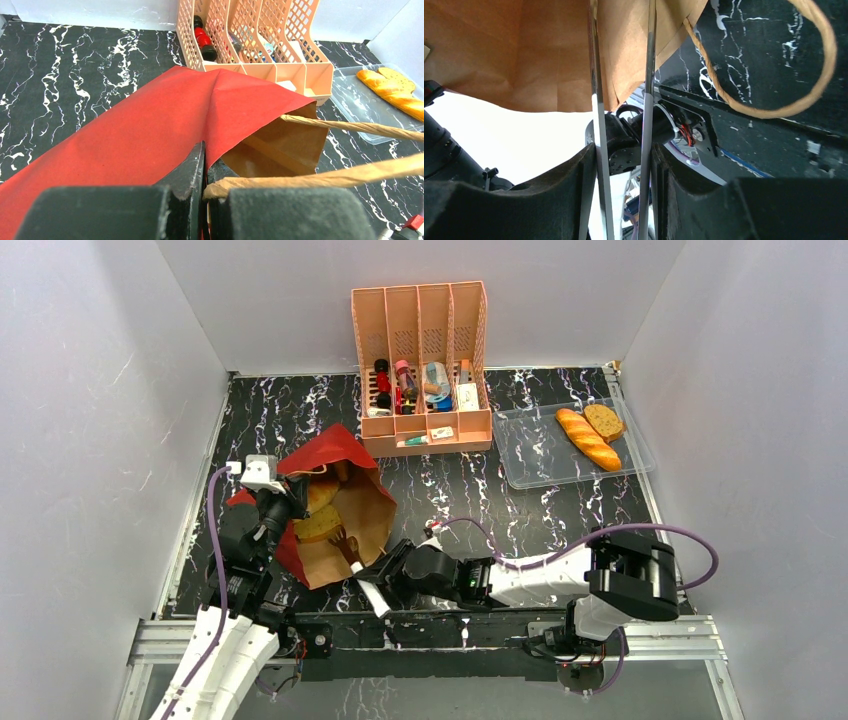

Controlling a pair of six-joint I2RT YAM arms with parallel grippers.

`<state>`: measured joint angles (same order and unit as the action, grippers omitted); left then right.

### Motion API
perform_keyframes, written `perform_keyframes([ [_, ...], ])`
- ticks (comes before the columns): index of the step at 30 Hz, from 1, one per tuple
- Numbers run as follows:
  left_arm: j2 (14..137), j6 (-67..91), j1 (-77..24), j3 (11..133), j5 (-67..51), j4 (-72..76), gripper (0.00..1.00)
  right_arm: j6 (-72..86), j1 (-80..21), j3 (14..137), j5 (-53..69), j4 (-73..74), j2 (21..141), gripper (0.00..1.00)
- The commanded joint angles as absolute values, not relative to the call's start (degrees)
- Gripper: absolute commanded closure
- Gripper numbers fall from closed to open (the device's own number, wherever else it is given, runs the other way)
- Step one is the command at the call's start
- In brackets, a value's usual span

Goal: Take the fake bread out of the paper bag
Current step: Take out the fake bread from the paper bag.

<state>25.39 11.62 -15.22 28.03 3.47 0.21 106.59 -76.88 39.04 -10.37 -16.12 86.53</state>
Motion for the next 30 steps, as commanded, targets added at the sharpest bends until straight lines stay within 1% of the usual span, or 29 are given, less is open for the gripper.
perform_keyframes([
  [1,25.1,12.4,-15.3,27.9,2.1,2.3,1.00,109.9,-76.8,42.1,-10.8,-21.8,88.7,0.62],
  [17,26.0,12.5,-15.2,28.0,0.5,2.3,1.00,111.6,-74.4,45.7,-6.3,-29.5,97.2,0.61],
  [25,26.5,12.2,-15.2,27.9,0.4,2.5,1.00,109.4,-73.3,46.6,-3.2,-31.5,97.3,0.62],
  [30,27.0,12.3,-15.3,27.8,0.4,2.8,1.00,108.4,-73.3,45.0,-1.3,-32.4,96.0,0.62],
])
